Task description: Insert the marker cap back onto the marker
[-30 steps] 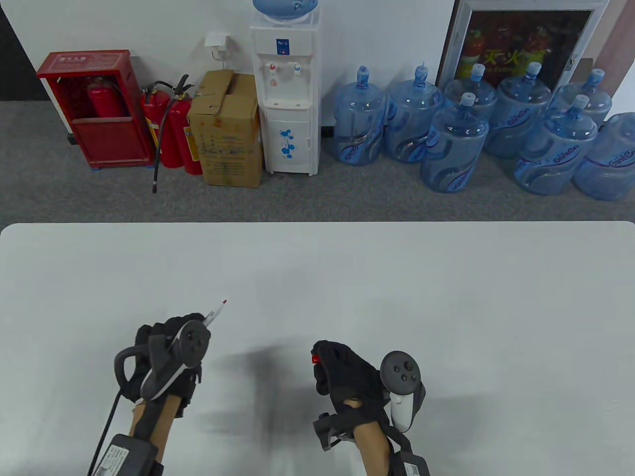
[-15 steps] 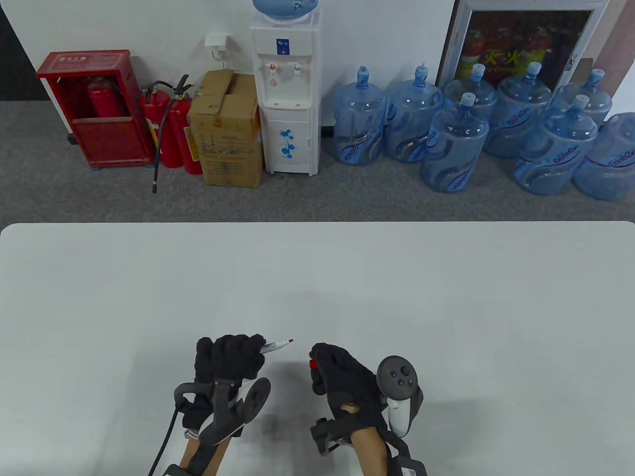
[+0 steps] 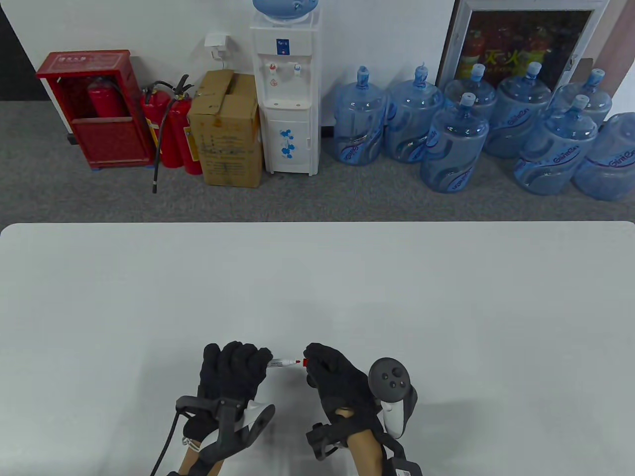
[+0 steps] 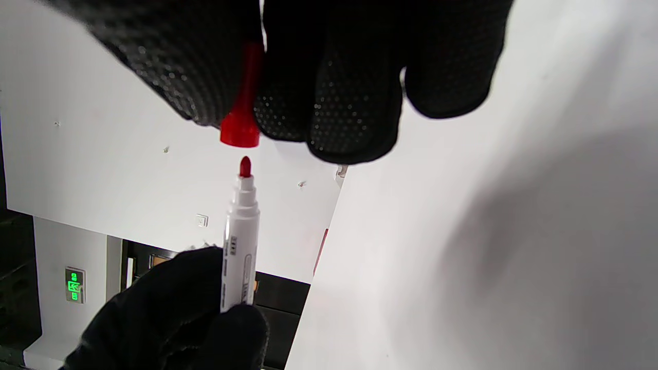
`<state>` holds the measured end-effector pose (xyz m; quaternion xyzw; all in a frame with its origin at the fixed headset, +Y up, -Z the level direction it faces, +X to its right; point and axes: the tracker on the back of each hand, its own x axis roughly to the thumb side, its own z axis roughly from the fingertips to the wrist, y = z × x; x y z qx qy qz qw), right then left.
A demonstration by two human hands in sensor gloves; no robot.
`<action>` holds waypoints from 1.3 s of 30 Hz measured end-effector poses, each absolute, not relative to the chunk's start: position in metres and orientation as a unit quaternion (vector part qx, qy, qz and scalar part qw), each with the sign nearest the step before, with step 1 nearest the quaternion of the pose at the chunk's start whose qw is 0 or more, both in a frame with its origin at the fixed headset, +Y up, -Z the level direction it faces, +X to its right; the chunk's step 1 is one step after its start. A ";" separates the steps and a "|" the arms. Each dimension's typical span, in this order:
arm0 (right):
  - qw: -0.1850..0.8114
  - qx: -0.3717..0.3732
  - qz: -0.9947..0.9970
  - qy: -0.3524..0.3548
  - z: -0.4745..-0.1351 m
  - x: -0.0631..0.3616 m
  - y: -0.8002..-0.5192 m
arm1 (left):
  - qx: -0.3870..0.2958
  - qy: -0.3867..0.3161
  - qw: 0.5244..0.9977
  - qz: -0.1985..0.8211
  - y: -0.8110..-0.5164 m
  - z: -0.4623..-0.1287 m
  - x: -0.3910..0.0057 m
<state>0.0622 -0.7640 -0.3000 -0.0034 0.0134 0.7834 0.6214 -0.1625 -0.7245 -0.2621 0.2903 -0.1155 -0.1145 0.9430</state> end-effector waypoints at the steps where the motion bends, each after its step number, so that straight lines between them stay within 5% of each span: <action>1: 0.621 -0.004 0.784 0.014 -0.300 0.062 -0.764 | 0.290 -0.115 0.943 -0.115 -0.724 -0.262 -0.163; 20: 0.604 0.026 0.796 0.040 -0.298 0.050 -0.764 | 0.297 -0.145 0.935 -0.127 -0.730 -0.260 -0.158; 39: 0.534 0.099 0.839 -0.010 -0.292 0.042 -0.735 | 0.287 -0.147 0.937 -0.131 -0.726 -0.257 -0.152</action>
